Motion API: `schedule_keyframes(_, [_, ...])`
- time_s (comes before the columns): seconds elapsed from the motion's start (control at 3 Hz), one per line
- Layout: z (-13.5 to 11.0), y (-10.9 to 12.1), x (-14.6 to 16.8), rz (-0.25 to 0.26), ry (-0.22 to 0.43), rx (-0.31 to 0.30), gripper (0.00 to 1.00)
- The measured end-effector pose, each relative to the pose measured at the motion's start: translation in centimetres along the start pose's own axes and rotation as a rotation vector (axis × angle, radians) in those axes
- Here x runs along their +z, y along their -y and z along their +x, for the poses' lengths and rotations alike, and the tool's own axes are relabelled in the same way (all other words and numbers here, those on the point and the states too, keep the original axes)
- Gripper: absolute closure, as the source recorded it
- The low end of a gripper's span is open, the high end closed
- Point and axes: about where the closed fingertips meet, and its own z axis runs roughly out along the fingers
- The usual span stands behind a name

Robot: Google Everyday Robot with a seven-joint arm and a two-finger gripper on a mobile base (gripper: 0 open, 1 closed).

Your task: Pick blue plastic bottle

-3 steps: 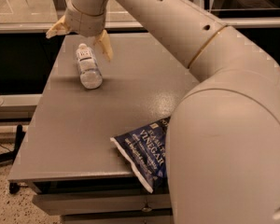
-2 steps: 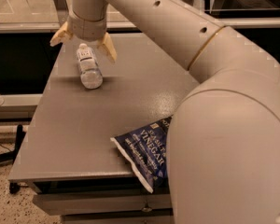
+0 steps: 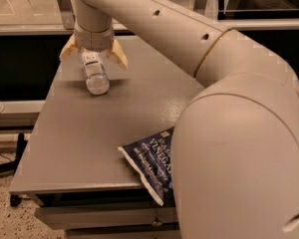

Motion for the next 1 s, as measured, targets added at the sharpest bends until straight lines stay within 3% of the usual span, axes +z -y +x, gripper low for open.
schedule_keyframes(0.67, [-0.47,-0.58,1.58,-0.058,0.013,-0.007,0.39])
schedule_keyframes(1.0, [-0.8,0.02,1.21,-0.048,0.016,0.005,0.63])
